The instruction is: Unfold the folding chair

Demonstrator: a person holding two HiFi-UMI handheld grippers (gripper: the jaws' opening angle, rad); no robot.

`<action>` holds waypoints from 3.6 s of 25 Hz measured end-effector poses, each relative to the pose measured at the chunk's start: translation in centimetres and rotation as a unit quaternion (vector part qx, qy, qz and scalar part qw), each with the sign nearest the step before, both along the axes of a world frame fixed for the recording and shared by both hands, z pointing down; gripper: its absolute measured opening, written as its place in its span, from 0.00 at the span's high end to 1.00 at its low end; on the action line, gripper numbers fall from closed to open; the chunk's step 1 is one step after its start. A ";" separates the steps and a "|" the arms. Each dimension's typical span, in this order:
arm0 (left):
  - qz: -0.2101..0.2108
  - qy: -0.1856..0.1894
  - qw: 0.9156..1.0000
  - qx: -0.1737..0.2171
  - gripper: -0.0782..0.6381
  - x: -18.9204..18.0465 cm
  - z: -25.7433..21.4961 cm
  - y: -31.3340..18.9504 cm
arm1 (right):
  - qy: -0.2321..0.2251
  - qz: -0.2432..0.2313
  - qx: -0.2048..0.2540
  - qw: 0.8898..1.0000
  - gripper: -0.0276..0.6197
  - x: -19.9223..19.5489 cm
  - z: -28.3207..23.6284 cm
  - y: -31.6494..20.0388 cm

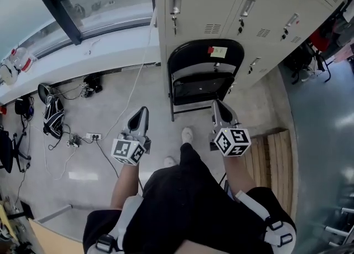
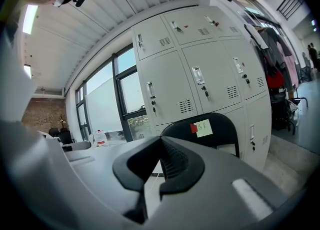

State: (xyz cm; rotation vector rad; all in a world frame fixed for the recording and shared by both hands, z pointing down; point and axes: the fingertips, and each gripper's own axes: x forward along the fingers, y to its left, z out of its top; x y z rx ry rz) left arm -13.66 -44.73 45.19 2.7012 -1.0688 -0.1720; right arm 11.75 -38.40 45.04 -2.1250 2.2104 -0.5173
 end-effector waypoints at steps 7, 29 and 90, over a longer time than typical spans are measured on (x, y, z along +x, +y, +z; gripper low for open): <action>0.012 -0.015 1.000 0.006 0.89 4.1 0.1 -5.5 | -0.024 0.020 -0.016 0.999 0.95 3.9 0.3 -5.6; 0.127 -0.183 0.973 -0.063 0.57 18.3 9.2 -21.6 | -0.072 0.039 -0.062 0.995 0.95 11.5 5.6 -16.8; 0.319 -0.230 0.919 -0.009 0.64 21.0 10.9 -10.5 | -0.391 0.300 -0.285 0.822 0.63 6.7 31.0 -10.6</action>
